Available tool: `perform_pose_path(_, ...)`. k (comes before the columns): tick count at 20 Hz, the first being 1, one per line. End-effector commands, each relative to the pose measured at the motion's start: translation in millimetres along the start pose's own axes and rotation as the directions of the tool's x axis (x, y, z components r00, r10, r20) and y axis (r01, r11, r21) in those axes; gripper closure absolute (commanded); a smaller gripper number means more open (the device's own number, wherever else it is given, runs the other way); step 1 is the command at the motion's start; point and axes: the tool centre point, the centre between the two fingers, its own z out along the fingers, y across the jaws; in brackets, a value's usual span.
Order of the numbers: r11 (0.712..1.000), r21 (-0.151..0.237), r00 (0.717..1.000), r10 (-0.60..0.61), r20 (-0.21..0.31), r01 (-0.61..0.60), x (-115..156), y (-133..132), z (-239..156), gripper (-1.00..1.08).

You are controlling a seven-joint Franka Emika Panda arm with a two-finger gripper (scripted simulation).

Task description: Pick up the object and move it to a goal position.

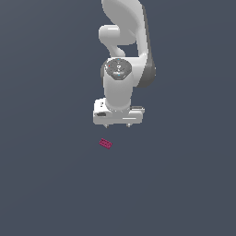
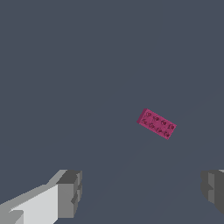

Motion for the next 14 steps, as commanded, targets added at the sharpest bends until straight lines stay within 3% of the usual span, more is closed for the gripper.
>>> perform_pose_path(1, 1.0, 0.0, 1.0, 0.0, 0.0, 0.0, 0.0, 0.0, 0.0, -0.92)
perform_pose_path(9, 1.0, 0.0, 0.998, -0.018, -0.065, 0.018, 16.5, 2.2, -28.7, -0.92)
perform_pose_path(14, 1.0, 0.0, 0.998, -0.017, -0.066, 0.017, 16.8, 2.1, -29.5, -0.92)
